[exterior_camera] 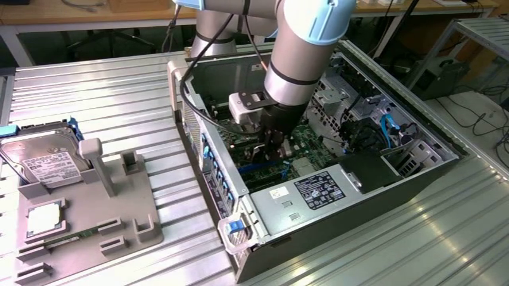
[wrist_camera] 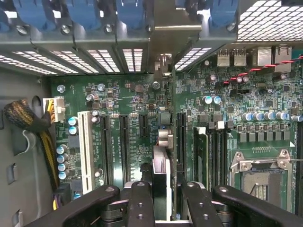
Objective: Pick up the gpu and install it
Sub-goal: 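Insert the gpu into the slot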
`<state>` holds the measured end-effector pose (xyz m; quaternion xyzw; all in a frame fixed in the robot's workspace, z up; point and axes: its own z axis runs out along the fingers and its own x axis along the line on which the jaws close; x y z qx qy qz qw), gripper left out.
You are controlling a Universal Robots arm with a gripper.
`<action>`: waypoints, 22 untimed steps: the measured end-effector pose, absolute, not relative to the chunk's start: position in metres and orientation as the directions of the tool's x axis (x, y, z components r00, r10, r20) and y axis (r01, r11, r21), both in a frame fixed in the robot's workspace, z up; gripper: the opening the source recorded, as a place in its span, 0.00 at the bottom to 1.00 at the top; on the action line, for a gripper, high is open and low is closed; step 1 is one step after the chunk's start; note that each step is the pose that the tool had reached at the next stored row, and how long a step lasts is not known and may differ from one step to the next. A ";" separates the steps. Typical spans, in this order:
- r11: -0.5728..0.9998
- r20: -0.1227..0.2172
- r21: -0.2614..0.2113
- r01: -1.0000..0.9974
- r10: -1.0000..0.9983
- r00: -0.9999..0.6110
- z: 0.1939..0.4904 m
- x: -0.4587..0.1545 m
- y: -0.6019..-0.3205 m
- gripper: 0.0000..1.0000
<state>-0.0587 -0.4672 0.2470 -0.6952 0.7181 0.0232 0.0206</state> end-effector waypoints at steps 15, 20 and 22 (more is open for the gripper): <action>0.032 -0.079 0.005 -0.999 -0.996 -0.032 0.242 -0.059 -0.467 0.28; 0.029 -0.077 0.005 -1.000 -0.997 -0.029 0.242 -0.059 -0.467 0.28; 0.029 -0.071 0.005 -1.000 -0.997 -0.030 0.242 -0.059 -0.467 0.28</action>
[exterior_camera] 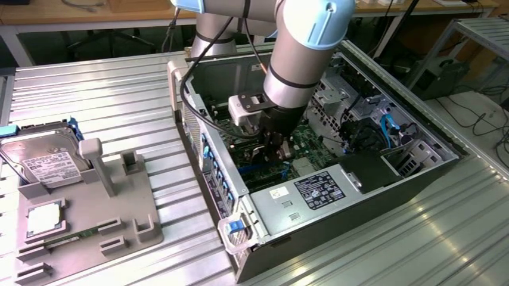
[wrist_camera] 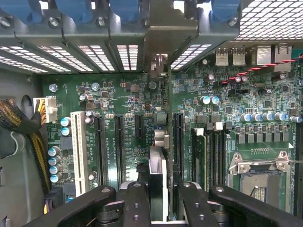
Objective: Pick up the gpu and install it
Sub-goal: 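Insert the gpu into the slot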
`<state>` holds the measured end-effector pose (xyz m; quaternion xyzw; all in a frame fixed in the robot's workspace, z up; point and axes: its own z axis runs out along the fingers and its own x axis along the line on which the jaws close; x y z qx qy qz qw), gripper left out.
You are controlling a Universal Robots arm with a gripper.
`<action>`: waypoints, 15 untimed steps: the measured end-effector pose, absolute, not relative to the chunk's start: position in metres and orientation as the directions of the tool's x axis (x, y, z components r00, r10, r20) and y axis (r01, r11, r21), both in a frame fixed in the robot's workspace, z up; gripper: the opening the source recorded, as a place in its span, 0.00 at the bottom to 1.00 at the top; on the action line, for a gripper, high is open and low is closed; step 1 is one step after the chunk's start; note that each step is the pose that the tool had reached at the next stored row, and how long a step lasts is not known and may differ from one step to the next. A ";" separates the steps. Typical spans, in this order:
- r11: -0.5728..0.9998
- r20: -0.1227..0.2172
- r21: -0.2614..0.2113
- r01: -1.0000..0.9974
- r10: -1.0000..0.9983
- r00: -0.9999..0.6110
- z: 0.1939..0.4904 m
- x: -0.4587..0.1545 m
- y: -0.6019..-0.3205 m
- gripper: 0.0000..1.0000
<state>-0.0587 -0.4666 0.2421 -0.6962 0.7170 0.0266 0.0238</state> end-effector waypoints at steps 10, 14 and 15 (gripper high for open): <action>0.029 -0.070 0.004 -1.000 -0.997 -0.029 0.242 -0.059 -0.466 0.28; 0.029 -0.070 0.002 -1.000 -0.997 -0.029 0.243 -0.059 -0.466 0.28; 0.029 -0.070 0.002 -1.000 -0.997 -0.029 0.243 -0.059 -0.466 0.28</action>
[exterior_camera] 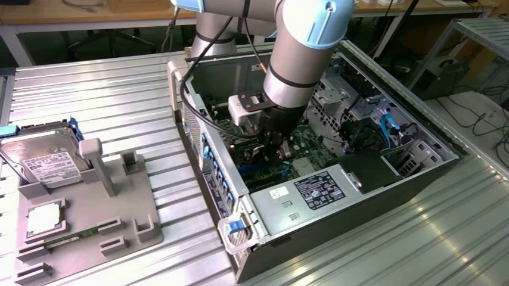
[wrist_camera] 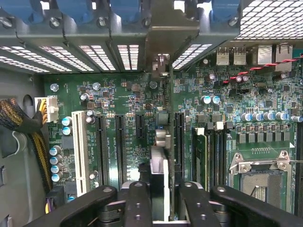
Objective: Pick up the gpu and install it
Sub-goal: 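Insert the gpu into the slot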
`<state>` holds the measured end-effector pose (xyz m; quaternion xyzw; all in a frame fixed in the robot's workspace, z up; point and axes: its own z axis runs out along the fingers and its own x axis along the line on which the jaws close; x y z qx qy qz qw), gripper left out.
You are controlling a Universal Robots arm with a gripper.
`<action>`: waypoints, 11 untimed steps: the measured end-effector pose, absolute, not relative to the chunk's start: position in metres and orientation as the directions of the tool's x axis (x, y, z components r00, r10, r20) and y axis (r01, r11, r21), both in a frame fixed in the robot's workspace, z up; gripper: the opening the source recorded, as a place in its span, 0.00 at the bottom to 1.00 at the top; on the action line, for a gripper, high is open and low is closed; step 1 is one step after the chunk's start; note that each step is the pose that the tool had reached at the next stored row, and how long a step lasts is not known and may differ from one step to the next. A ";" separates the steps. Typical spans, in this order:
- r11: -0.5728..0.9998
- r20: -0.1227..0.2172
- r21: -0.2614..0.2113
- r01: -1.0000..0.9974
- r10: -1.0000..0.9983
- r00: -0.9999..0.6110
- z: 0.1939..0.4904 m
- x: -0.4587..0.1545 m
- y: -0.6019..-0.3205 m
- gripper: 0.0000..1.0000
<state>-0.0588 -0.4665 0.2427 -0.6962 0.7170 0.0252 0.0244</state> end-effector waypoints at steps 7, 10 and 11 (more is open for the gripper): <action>0.029 -0.070 0.001 -1.000 -0.997 -0.029 0.244 -0.059 -0.466 0.28; 0.029 -0.069 0.001 -1.000 -0.997 -0.029 0.244 -0.059 -0.466 0.28; 0.029 -0.064 0.001 -1.000 -0.997 -0.029 0.244 -0.059 -0.466 0.28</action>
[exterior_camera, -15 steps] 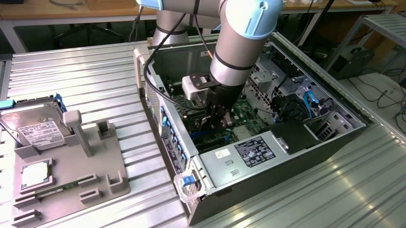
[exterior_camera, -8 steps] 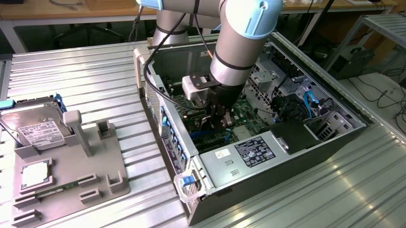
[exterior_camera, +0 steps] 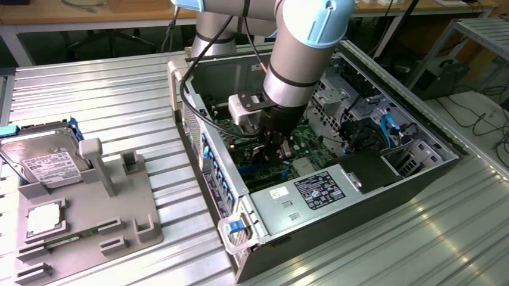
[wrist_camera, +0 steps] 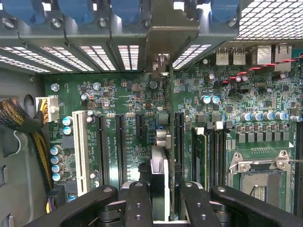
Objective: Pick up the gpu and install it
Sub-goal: 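Insert the gpu into the slot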
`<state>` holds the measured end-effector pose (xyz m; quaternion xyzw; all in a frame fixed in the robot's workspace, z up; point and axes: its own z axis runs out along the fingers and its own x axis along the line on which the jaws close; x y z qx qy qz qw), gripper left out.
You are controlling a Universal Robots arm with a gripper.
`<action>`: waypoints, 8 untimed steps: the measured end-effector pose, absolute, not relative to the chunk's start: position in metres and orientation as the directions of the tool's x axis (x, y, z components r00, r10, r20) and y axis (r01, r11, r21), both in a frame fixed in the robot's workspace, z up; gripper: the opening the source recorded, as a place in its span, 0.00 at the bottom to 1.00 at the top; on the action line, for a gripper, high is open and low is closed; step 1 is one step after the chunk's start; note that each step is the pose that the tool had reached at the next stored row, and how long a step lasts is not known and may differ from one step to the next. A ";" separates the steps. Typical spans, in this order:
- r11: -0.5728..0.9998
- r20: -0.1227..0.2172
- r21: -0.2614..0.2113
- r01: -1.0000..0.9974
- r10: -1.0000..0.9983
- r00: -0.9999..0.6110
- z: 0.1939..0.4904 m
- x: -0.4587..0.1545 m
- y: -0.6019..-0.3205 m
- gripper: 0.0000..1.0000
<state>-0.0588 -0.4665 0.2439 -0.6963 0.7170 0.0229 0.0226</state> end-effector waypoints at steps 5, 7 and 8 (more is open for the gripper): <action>0.029 -0.057 0.001 -1.000 -0.998 -0.029 0.244 -0.059 -0.466 0.28; 0.029 -0.057 0.001 -1.000 -0.998 -0.029 0.244 -0.059 -0.466 0.28; 0.029 -0.057 0.001 -1.000 -0.998 -0.029 0.244 -0.059 -0.466 0.28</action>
